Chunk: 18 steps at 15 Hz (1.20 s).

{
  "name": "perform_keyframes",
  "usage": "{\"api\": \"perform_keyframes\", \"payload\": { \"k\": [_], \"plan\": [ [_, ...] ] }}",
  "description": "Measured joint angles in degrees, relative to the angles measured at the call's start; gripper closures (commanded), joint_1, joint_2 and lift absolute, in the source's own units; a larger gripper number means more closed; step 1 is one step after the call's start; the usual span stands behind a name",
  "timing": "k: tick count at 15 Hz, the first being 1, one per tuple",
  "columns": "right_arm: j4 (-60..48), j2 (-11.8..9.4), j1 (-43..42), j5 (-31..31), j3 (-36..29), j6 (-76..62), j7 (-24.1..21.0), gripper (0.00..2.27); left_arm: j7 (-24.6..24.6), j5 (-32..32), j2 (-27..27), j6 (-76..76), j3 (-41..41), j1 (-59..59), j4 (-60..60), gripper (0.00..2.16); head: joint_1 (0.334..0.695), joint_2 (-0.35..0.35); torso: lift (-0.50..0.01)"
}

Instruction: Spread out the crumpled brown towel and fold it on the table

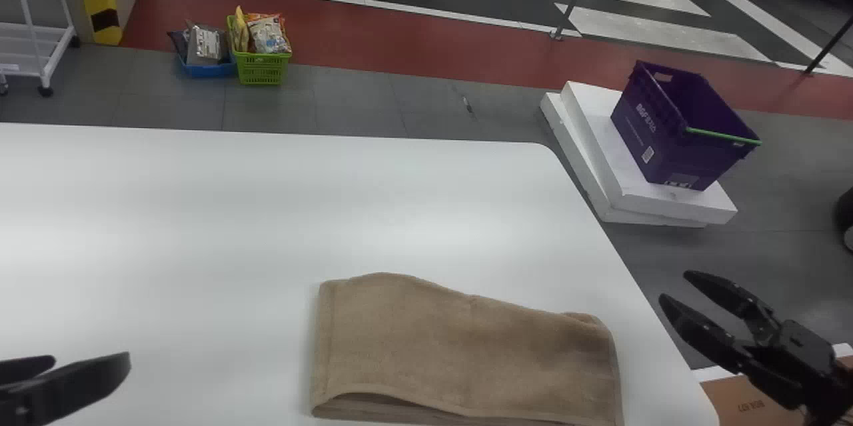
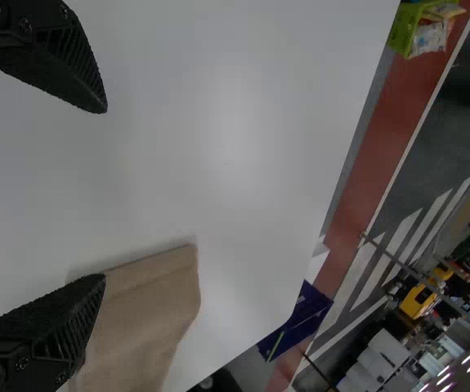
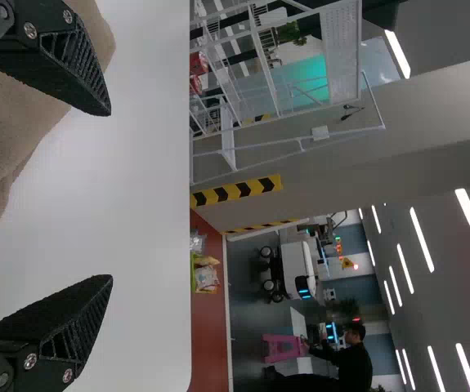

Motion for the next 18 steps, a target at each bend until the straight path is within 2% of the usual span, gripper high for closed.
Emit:
{"api": "perform_keyframes", "payload": {
  "k": [6,10,11,12,16,18],
  "plan": [
    [2.12,1.82,0.64,0.25,-3.36,-0.78,0.00,0.21,4.91,7.58,0.00,0.00,-6.84,3.01,1.28,0.09,0.695,-0.350,-0.127],
    [3.99,3.05,0.42,0.45,-2.90,-2.45,0.00,0.24,10.23,7.74,0.00,-2.30,-15.82,9.24,-0.97,0.09,0.695,-0.350,-0.127],
    [4.07,3.39,0.39,0.31,-2.73,-2.74,0.00,0.34,10.97,7.30,0.00,-4.35,-17.43,9.75,-1.07,0.09,0.695,-0.350,-0.127],
    [4.07,3.76,0.38,-0.03,-2.56,-2.88,0.00,0.55,11.71,6.85,0.00,-6.19,-18.53,9.87,-1.17,0.09,0.695,-0.350,-0.127],
    [4.87,4.13,0.28,-0.83,-1.89,-2.73,0.00,1.49,15.80,6.54,0.00,-11.57,-18.81,9.32,-2.83,0.09,0.695,-0.350,-0.127],
    [6.53,4.26,0.14,-0.84,-0.48,-2.20,0.00,1.54,17.19,6.01,0.00,-18.32,-20.04,10.17,-1.56,0.09,0.695,-0.350,-0.127]
  ]
}}
